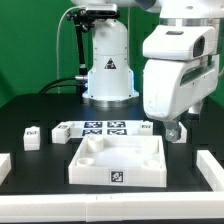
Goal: Assemble one leg
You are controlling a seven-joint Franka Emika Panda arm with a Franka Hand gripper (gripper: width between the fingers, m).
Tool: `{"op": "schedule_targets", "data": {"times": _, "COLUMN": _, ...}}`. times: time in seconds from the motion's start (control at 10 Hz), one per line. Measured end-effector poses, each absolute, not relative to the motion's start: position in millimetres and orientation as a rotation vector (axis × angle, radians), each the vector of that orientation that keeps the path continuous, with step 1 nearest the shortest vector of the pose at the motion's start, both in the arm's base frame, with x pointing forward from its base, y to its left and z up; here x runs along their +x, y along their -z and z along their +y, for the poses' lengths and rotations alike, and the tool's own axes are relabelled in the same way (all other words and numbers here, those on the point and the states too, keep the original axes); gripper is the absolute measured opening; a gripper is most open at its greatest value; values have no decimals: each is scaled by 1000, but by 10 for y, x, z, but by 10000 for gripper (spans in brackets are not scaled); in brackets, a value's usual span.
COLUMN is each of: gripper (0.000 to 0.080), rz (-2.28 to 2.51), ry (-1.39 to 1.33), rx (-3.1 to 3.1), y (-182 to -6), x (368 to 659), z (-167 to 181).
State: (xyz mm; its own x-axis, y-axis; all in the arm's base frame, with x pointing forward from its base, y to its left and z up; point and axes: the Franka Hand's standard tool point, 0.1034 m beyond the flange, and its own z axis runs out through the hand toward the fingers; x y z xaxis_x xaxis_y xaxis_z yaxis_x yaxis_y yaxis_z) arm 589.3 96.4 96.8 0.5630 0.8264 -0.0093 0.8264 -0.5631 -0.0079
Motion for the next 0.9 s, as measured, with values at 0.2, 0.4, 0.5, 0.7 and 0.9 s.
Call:
{"op": "schedule_targets", "data": {"times": 0.2, "gripper": 650, "rz": -1467, "ry": -19, "rx": -2775, "y": -968, "x": 5893, "z": 963}}
{"op": "schedule_targets", "data": {"times": 0.4, "gripper": 650, "rz": -1542, "ry": 19, "rx": -2743, "y": -971, "x": 5932, "z": 894}}
{"op": "schedule_targets", "data": {"times": 0.5, "gripper": 650, "rz": -1631, "ry": 34, "rx": -2692, "y": -935, "x": 5901, "z": 789}}
{"op": "schedule_targets", "data": {"times": 0.7, "gripper": 650, "rz": -1805, "ry": 94, "rx": -2584, "y": -878, "x": 5805, "z": 468}}
{"op": "schedule_targets", "data": {"times": 0.9, "gripper": 650, "rz": -1870, "ry": 117, "rx": -2542, "y": -790, "x": 5680, "z": 239}}
